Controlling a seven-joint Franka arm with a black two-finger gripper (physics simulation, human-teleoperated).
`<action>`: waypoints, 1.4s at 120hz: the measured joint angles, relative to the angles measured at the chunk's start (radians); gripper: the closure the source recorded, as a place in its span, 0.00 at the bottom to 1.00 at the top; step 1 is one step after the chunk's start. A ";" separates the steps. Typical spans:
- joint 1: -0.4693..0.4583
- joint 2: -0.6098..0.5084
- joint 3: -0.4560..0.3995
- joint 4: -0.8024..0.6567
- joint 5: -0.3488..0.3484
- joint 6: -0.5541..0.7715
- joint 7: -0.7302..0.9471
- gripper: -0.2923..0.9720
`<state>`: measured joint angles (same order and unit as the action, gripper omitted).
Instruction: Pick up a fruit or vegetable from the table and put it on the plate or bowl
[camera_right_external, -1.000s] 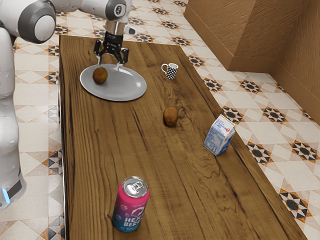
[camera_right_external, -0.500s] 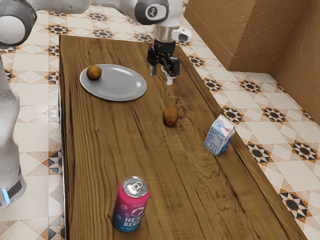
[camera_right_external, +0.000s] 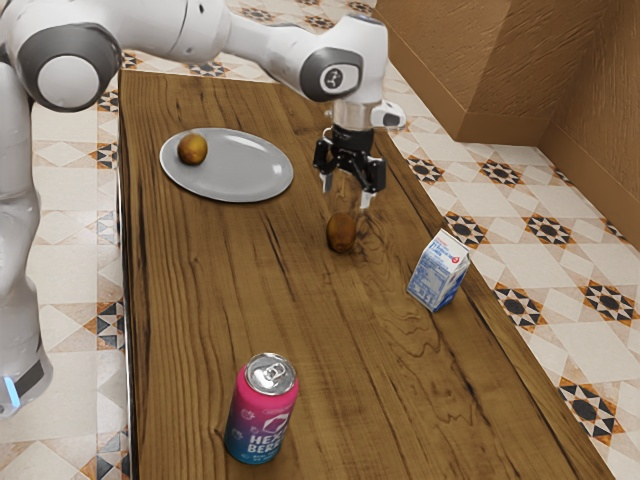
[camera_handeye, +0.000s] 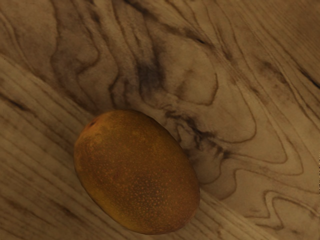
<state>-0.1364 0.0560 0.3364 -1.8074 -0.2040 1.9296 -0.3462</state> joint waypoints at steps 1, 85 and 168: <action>0.002 0.000 0.000 0.002 0.000 0.001 -0.006 0.23; 0.019 0.041 0.006 0.033 -0.035 -0.038 -0.296 0.23; 0.007 0.120 0.006 0.029 -0.039 -0.035 -0.438 0.23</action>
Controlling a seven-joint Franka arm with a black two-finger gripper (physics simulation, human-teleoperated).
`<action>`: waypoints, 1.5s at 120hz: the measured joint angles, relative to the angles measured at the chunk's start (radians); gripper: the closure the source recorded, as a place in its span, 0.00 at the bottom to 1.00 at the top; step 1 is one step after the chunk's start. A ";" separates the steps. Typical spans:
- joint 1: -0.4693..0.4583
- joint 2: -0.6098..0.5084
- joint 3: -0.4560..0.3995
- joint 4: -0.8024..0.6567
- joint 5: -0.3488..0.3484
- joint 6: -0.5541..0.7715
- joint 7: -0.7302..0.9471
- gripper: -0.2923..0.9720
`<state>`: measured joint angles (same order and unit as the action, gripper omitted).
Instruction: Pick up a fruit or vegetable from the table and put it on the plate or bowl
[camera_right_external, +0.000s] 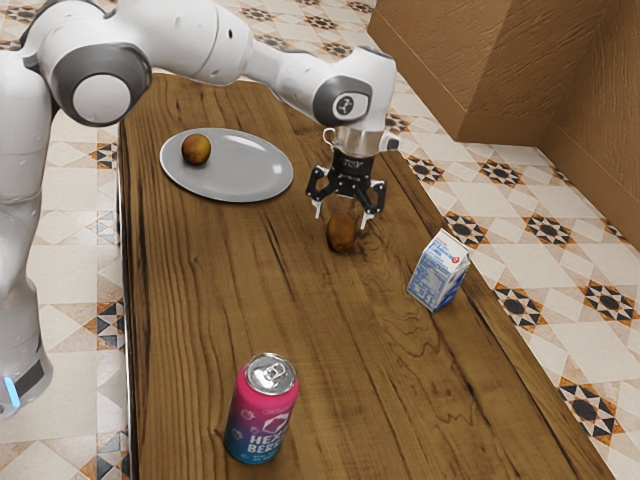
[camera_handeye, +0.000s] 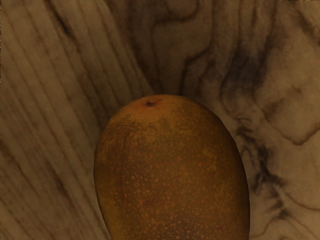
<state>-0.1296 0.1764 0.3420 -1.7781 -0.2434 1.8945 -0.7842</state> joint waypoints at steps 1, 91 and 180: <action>0.000 0.000 0.000 0.000 0.000 0.000 -0.001 0.23; 0.000 0.064 0.000 0.000 -0.002 0.054 -0.062 0.26; 0.019 0.065 0.006 0.000 0.009 0.061 -0.075 0.54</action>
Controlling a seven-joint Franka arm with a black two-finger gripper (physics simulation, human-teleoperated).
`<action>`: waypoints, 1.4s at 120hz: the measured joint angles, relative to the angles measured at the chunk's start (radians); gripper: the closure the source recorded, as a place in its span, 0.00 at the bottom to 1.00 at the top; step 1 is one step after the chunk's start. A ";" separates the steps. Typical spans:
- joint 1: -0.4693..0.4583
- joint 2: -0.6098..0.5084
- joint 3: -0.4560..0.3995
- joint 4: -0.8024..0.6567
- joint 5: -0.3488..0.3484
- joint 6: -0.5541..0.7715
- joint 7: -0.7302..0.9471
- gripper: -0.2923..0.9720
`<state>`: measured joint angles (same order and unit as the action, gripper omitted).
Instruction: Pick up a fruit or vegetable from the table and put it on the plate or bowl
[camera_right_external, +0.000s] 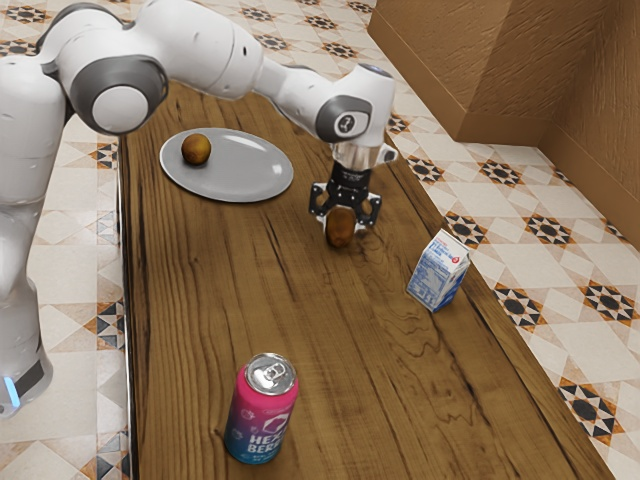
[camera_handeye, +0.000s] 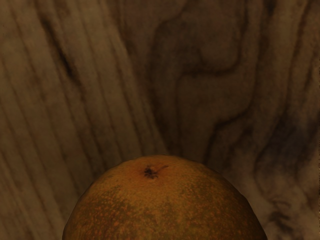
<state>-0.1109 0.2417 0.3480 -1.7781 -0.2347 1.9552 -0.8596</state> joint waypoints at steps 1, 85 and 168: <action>0.000 -0.001 0.002 0.000 0.000 -0.001 0.000 0.54; 0.040 -0.276 0.182 0.004 0.192 -0.234 0.059 0.55; 0.149 -0.260 0.248 0.002 0.299 -0.291 0.091 0.55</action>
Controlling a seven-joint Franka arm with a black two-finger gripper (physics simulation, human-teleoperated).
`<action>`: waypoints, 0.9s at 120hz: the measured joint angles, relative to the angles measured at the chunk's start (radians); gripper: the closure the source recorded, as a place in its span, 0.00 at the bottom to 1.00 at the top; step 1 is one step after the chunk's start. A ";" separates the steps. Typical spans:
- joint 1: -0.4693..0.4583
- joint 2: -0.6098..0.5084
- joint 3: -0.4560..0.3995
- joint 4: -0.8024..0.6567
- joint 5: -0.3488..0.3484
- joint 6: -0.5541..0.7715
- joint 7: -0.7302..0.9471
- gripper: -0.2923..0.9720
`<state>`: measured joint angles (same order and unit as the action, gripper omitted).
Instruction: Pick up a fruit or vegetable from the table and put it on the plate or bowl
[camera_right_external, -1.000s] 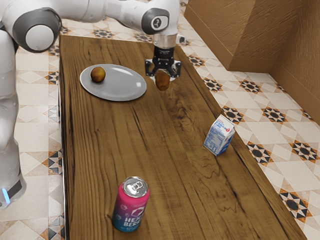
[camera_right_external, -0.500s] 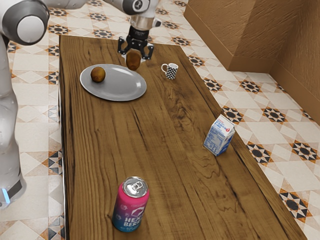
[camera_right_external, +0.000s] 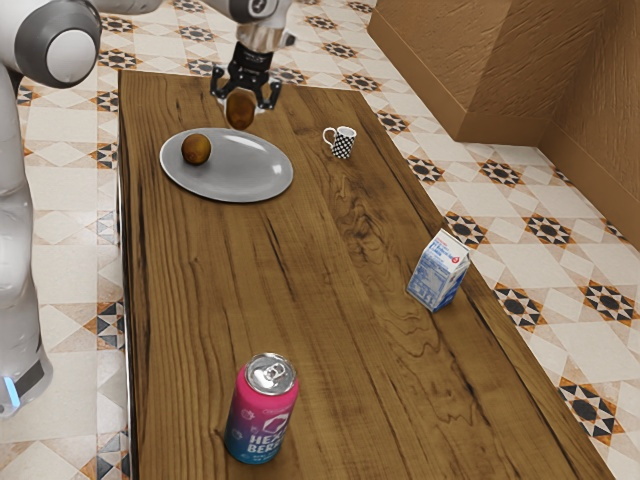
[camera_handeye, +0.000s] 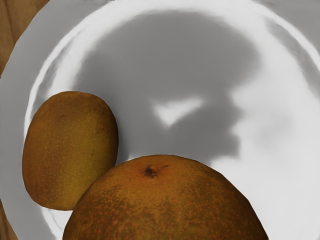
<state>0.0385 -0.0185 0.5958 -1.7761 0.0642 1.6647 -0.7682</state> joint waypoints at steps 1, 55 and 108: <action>0.001 0.000 0.000 0.000 0.000 0.000 0.000 0.55; -0.002 0.038 -0.016 0.002 -0.005 0.008 0.009 0.31; -0.472 0.115 -0.194 0.145 -0.061 0.065 0.721 0.23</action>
<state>-0.4333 0.0966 0.4014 -1.6308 0.0032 1.7296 -0.0471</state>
